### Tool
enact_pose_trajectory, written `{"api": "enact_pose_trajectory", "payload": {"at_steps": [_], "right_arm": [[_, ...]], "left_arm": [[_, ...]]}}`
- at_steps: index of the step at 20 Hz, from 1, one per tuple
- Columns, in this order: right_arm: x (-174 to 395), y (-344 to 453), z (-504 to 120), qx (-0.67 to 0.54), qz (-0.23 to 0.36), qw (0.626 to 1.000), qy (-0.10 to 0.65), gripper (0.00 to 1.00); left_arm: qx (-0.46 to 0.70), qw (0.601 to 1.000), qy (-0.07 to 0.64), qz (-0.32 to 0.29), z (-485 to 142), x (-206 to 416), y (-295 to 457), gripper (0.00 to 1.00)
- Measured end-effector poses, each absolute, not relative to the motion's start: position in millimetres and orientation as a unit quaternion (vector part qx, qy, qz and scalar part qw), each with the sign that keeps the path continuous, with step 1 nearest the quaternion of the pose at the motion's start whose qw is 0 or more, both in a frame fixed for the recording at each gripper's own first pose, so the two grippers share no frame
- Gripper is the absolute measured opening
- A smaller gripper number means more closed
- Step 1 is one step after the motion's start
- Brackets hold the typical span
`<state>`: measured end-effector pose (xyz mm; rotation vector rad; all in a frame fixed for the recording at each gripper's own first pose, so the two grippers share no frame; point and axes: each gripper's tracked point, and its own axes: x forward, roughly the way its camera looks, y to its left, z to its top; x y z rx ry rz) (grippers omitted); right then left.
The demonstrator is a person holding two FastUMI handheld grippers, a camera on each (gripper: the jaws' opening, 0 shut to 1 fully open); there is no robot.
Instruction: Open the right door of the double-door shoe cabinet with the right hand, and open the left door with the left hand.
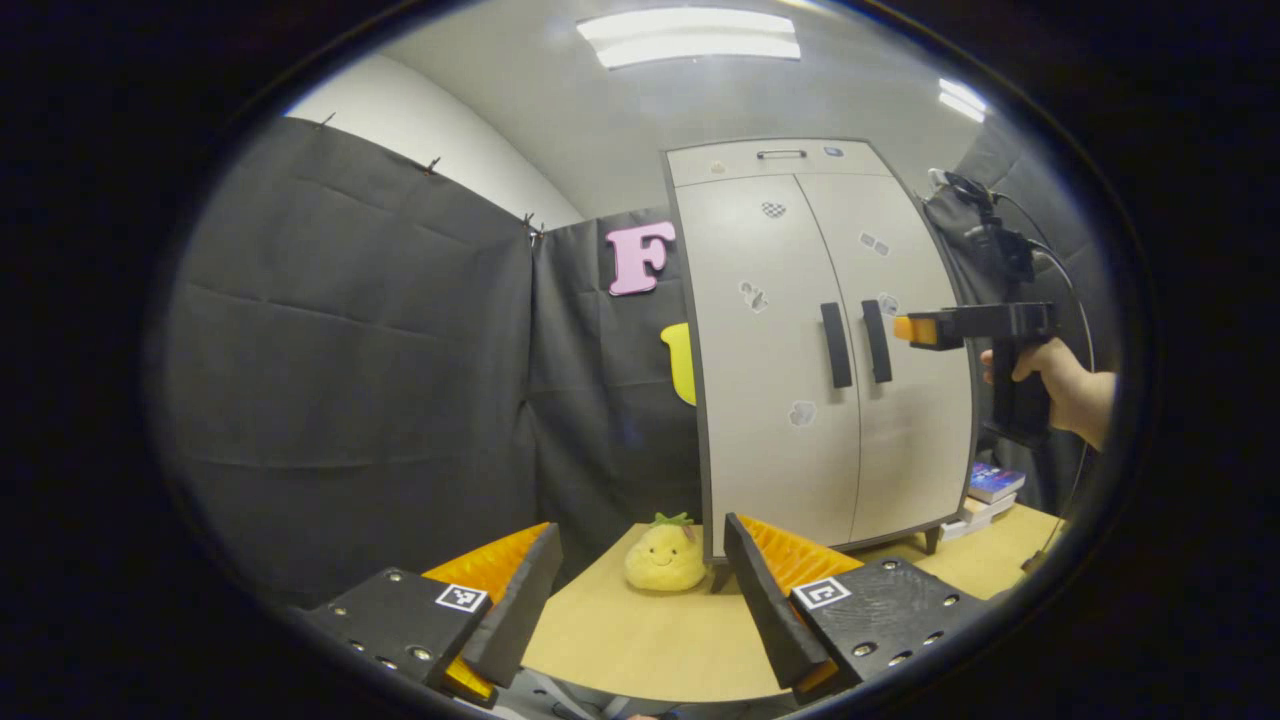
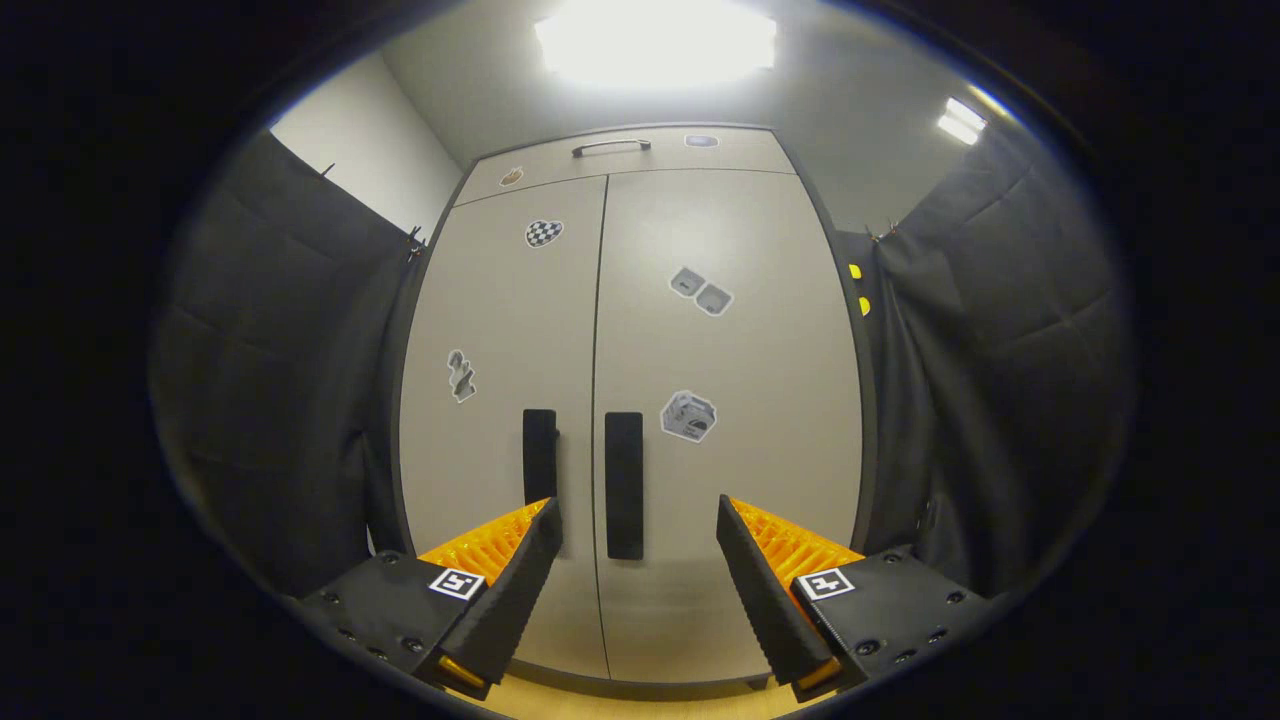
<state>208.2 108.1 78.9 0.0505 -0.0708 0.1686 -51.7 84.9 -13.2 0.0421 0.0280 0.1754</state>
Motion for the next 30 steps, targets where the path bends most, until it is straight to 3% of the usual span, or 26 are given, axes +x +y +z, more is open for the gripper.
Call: {"api": "enact_pose_trajectory", "payload": {"at_steps": [10, 11, 12, 14, 20, 21, 22, 23, 27, 29, 30], "right_arm": [[276, 131, 67, 0.018, 0.086, 0.996, 0.007, 0.98], [281, 132, 63, 0.019, 0.085, 0.996, 0.015, 0.90], [286, 133, 57, 0.019, 0.084, 0.996, 0.023, 0.89], [292, 134, 48, 0.020, 0.083, 0.996, 0.039, 0.94], [310, 133, 36, 0.040, 0.069, 0.994, 0.073, 0.63], [312, 135, 36, 0.046, 0.072, 0.993, 0.076, 0.47], [313, 136, 31, 0.046, 0.071, 0.992, 0.091, 0.39], [312, 135, 34, 0.041, 0.066, 0.993, 0.087, 0.40], [313, 137, 30, 0.032, 0.076, 0.991, 0.105, 0.13], [310, 137, 30, 0.032, 0.090, 0.987, 0.128, 0.12], [308, 136, 29, 0.030, 0.095, 0.986, 0.136, 0.03]], "left_arm": [[0.021, 0.994, 0.030, 0.105, -24, -60, 98, 0.94], [0.020, 0.994, 0.031, 0.107, -25, -60, 99, 0.95], [0.020, 0.993, 0.032, 0.108, -25, -62, 100, 0.95], [0.018, 0.993, 0.035, 0.109, -28, -62, 102, 0.95], [0.018, 0.993, 0.043, 0.108, -35, -60, 101, 0.95], [0.021, 0.993, 0.044, 0.107, -36, -59, 100, 0.95], [0.023, 0.993, 0.043, 0.106, -35, -57, 100, 0.94], [0.026, 0.993, 0.042, 0.107, -34, -57, 100, 0.94], [0.025, 0.993, 0.040, 0.106, -33, -58, 100, 0.94], [0.023, 0.994, 0.038, 0.105, -32, -57, 100, 0.94], [0.021, 0.994, 0.037, 0.103, -31, -58, 99, 0.94]]}}
